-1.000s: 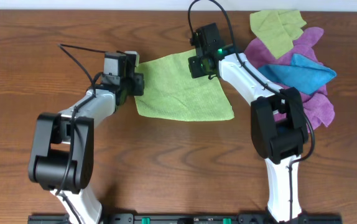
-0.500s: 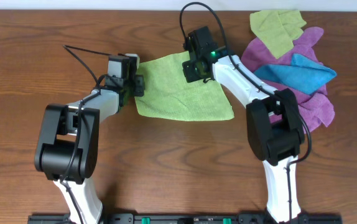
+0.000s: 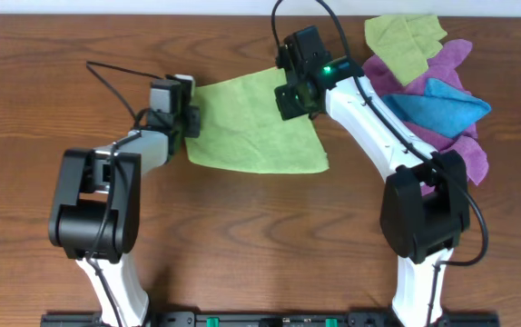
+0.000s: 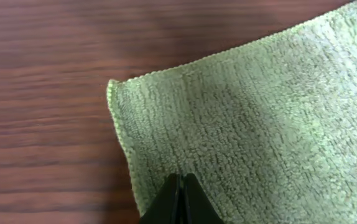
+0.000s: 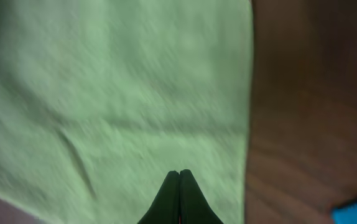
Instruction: Fold the cloth
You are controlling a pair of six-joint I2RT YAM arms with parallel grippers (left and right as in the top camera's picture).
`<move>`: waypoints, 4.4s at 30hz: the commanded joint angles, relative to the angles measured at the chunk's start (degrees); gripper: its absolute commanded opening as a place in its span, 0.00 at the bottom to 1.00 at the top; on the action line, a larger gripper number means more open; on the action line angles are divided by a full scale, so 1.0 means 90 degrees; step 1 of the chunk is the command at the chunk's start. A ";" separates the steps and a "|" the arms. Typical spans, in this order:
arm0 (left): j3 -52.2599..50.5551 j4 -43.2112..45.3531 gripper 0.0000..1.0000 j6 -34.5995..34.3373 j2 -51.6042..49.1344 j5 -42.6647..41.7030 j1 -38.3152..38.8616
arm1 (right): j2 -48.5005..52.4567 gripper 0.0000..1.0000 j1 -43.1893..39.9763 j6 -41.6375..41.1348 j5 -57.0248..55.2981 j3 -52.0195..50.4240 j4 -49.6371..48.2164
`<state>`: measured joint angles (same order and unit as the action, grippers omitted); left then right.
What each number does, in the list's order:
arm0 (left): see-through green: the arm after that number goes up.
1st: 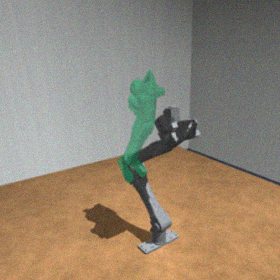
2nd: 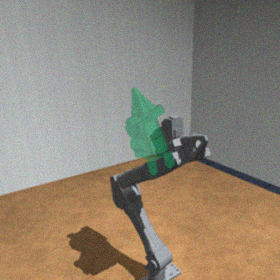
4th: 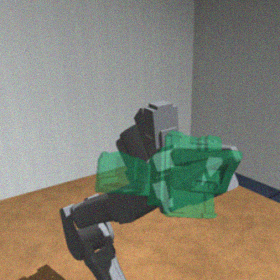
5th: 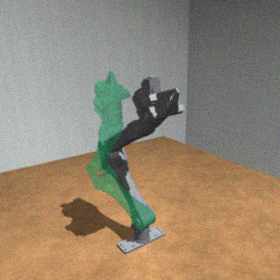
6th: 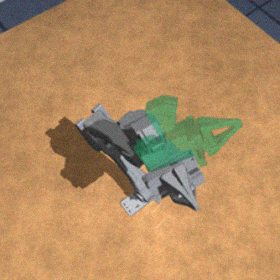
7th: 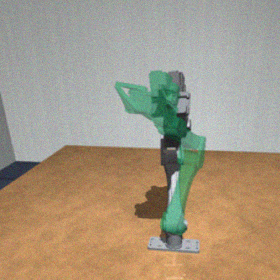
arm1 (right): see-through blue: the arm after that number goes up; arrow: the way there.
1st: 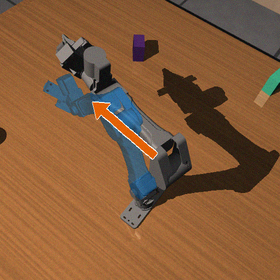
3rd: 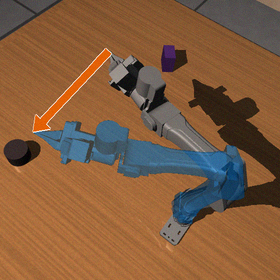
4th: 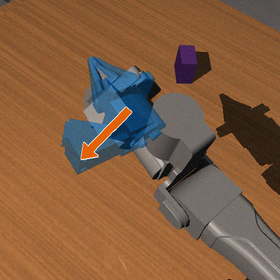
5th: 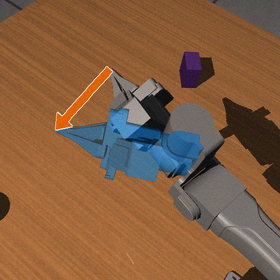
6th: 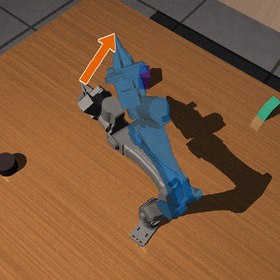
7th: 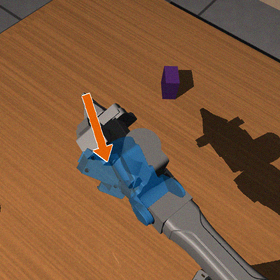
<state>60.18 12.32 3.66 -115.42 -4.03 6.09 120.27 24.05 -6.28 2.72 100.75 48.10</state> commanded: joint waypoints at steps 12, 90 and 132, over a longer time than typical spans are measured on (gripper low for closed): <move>0.0413 -0.0002 0.05 0.0517 -0.0163 0.0160 -0.0612 | -0.0078 0.01 0.0345 0.0595 0.0440 -0.0029 0.0687; 0.0415 -0.4316 0.06 -0.0437 0.3232 -0.0619 -0.0772 | -0.2463 0.66 0.1304 -0.0486 -0.0143 -0.2028 0.0811; -0.0136 -0.4306 1.00 -0.0835 0.2242 -0.2839 -0.1756 | -0.6059 0.99 -0.0177 -0.0767 0.1498 -0.5554 -0.0503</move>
<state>59.24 -27.03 -3.46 -94.54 -32.32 -9.45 63.35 23.35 -13.34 11.55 51.11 44.97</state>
